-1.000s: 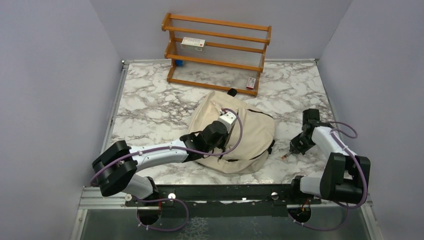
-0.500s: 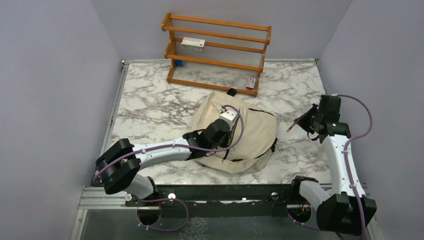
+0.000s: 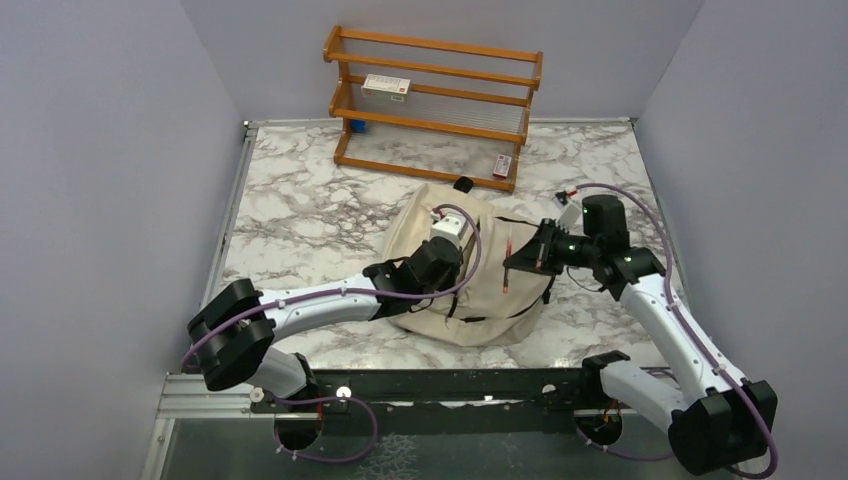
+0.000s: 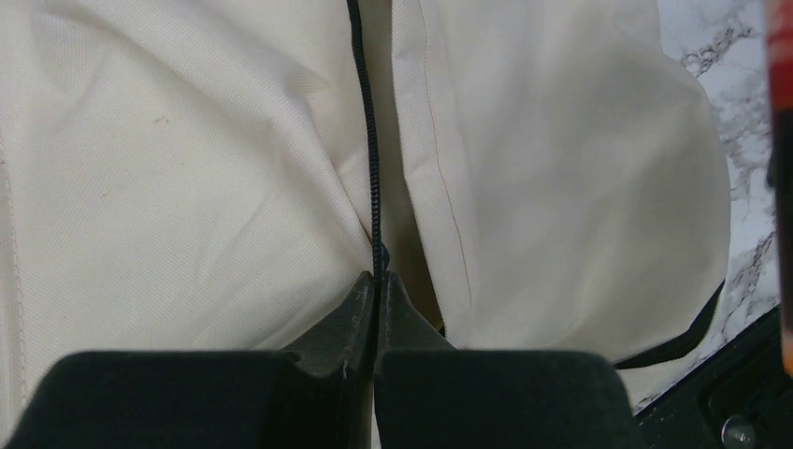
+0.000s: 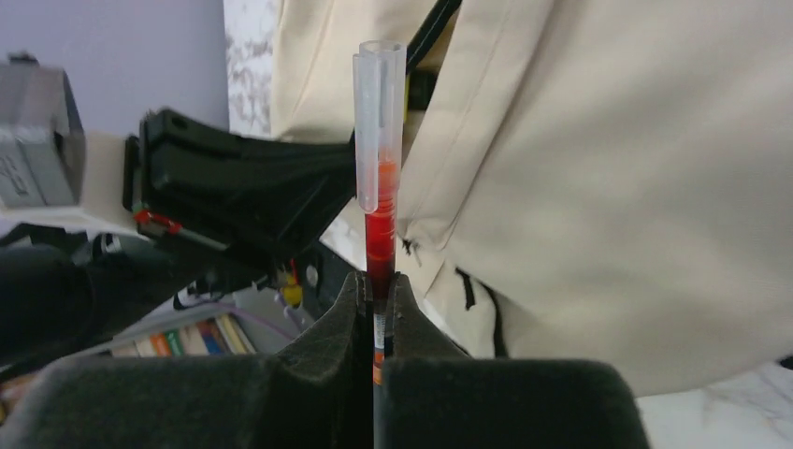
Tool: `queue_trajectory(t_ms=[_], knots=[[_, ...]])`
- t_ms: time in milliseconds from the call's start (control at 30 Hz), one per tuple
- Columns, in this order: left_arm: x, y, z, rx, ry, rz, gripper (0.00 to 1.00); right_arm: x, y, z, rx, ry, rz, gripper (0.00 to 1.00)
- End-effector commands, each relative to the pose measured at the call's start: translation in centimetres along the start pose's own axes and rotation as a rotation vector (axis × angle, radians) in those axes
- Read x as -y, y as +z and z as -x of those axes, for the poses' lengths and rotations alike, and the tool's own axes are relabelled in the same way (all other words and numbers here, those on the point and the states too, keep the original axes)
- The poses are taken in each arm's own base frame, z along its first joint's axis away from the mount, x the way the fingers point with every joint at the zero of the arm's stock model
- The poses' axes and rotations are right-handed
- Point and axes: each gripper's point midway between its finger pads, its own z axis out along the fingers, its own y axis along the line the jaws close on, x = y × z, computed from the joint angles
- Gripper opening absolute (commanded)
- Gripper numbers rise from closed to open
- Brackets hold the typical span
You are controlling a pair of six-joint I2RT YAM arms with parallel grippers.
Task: Pack the student bag
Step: Place the stationery in the student bag.
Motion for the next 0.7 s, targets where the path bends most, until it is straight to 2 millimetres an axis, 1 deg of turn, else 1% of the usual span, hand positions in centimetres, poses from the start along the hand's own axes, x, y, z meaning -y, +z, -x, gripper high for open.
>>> queue_trajectory(t_ms=[0,33,167,300,367,433,600,667], knots=[[0.2,-1.3,2.3,0.083,-0.065,0.000,0.00,-1.8,1.6,-3.3,-0.119,0.031,0.075,0.01],[0.1,-1.5,2.4,0.088,-0.068,0.000,0.00,-1.9,1.9,-3.7,-0.136,0.032,0.073,0.01],[0.4,-2.3,3.9,0.149,-0.083,-0.026,0.00,-2.3,3.5,-5.6,-0.217,0.027,0.064,0.01],[0.7,-2.6,4.8,0.170,-0.060,-0.038,0.00,-2.2,5.1,-6.7,-0.263,0.026,0.040,0.01],[1.0,-2.7,5.0,0.170,-0.045,-0.050,0.00,-2.2,5.9,-6.9,-0.290,0.032,0.037,0.01],[1.2,-2.7,5.2,0.169,-0.032,-0.059,0.00,-2.0,6.6,-6.6,-0.315,0.024,0.021,0.01],[1.2,-2.6,4.9,0.171,-0.024,-0.067,0.00,-1.6,7.9,-6.1,-0.376,-0.007,-0.008,0.01],[1.5,-2.6,4.9,0.171,-0.018,-0.084,0.00,-1.8,8.3,-5.9,-0.394,-0.009,-0.003,0.01]])
